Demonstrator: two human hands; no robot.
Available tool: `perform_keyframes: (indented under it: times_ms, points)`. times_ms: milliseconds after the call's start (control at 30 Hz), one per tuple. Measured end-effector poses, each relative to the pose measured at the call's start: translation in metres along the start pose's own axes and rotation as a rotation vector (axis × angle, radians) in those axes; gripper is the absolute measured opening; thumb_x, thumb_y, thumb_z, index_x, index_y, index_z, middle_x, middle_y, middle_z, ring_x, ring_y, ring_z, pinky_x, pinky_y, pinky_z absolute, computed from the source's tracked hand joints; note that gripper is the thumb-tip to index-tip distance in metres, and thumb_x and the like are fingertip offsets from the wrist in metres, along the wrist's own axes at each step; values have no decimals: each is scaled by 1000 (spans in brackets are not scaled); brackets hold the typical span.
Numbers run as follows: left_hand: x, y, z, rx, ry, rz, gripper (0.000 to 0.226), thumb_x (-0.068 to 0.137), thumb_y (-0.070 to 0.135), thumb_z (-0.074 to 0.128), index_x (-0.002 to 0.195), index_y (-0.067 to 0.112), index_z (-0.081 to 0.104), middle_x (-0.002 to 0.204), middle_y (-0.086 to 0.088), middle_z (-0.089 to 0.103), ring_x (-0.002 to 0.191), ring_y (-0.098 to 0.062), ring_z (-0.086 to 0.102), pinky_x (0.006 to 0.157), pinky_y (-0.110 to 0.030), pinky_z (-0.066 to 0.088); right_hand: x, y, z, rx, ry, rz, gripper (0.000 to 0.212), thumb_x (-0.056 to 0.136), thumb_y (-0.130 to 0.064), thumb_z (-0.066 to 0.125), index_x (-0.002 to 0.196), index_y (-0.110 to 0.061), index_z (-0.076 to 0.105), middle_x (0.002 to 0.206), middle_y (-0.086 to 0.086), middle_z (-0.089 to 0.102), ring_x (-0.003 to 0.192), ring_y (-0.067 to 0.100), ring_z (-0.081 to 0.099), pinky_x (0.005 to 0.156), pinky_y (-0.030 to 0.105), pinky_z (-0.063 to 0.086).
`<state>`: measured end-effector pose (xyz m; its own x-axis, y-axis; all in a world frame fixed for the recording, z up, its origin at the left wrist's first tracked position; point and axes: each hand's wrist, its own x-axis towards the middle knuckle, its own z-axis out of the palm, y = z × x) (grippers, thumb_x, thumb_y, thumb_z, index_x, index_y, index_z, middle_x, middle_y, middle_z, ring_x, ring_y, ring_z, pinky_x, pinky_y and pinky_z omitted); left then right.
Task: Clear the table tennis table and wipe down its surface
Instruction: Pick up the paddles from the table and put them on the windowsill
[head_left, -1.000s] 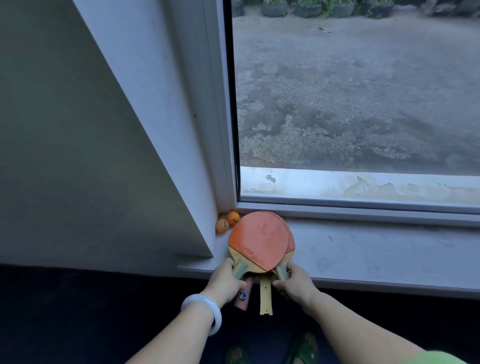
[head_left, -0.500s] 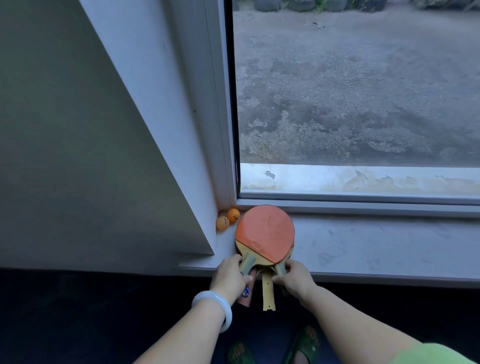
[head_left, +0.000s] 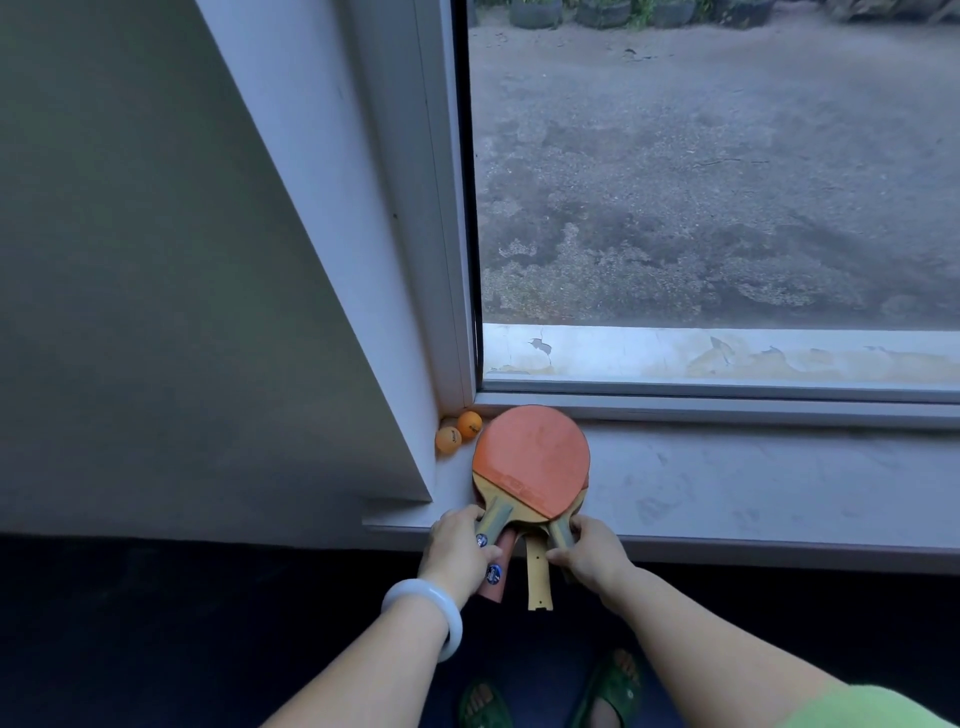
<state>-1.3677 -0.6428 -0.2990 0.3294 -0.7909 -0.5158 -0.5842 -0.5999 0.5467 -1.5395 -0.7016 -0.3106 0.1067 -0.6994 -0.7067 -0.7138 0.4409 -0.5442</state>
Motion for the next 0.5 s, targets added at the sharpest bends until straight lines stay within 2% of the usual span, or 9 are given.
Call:
perform_keyframes:
  times_ms: [133, 267, 333, 500]
  points:
    - [-2, -1, -1, -6, 4, 0, 46, 84, 20, 73, 127, 21, 57, 109, 1, 50, 102, -17, 53, 87, -28, 45, -2, 0, 0, -14, 4, -5, 34, 84, -5, 71, 116, -9, 60, 107, 12, 66, 91, 26, 65, 65, 27, 52]
    - [-3, -3, -3, -2, 1, 15, 44, 84, 17, 73, 126, 21, 58, 114, -1, 54, 103, -18, 56, 89, -31, 48, -4, -1, -2, -57, 13, -3, 33, 83, -7, 72, 114, -10, 60, 102, 8, 65, 82, 20, 62, 56, 22, 46]
    - [-4, -3, -4, 12, -3, 14, 44, 85, 17, 73, 126, 21, 58, 116, -3, 54, 105, -19, 55, 90, -30, 47, -5, -1, -6, -80, 28, -6, 33, 81, -8, 74, 110, -11, 60, 100, 5, 63, 84, 19, 61, 57, 22, 44]
    - [-8, -1, -8, 31, -10, 0, 40, 86, 14, 71, 122, 22, 58, 118, -5, 55, 111, -22, 54, 96, -38, 48, -7, 0, -18, -85, 66, -26, 30, 78, 0, 73, 106, -9, 63, 101, 6, 63, 99, 24, 63, 85, 32, 53]
